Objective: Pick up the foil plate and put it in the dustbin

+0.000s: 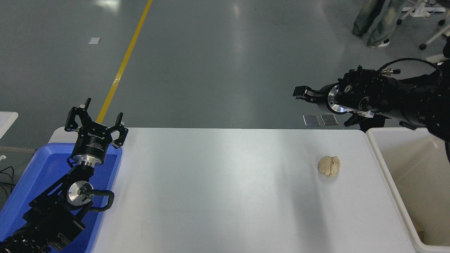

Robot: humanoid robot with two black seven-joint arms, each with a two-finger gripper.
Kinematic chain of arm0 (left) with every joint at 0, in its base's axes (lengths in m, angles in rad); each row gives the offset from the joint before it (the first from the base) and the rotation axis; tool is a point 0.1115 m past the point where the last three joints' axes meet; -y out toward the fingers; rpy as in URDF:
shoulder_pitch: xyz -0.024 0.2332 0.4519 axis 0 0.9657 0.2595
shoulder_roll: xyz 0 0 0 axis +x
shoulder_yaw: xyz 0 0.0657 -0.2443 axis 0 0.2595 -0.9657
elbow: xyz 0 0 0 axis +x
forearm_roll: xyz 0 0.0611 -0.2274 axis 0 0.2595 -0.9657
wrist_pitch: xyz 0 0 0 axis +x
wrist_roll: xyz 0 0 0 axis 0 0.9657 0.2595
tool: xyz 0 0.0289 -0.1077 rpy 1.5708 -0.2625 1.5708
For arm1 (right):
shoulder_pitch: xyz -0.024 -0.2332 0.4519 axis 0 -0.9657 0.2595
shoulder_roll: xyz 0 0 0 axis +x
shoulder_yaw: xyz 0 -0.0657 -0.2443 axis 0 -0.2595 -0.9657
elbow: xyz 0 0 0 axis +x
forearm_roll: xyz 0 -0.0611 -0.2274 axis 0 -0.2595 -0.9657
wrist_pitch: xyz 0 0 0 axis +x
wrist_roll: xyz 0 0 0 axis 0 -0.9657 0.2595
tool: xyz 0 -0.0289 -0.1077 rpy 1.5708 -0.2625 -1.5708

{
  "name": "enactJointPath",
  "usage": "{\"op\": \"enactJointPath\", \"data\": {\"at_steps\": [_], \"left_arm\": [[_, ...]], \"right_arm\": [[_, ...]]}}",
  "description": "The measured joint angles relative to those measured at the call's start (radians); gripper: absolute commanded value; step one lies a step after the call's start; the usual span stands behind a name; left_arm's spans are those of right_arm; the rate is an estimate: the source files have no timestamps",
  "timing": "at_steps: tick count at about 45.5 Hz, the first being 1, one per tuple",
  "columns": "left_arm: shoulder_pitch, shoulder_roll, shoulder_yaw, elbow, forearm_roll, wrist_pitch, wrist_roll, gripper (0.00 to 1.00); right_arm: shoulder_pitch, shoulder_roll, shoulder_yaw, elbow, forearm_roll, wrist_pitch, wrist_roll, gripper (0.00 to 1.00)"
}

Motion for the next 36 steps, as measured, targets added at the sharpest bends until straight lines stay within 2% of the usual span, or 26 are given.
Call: {"op": "enactJointPath", "data": {"at_steps": [7, 21, 36], "left_arm": [[0.0, 0.0, -0.001, 0.0, 0.0, 0.001, -0.001, 0.98], [0.0, 0.0, -0.002, 0.0, 0.0, 0.002, -0.001, 0.98], [0.0, 0.0, -0.002, 0.0, 0.0, 0.002, -0.001, 0.98]], "right_arm": [[0.111, -0.007, -0.022, 0.146, -0.001, 0.075, -0.007, 1.0], [0.318, -0.019, -0.029, 0.435, 0.001, 0.128, -0.013, 1.0], [0.437, -0.023, -0.031, 0.553, 0.002, 0.151, -0.016, 1.0]]}}
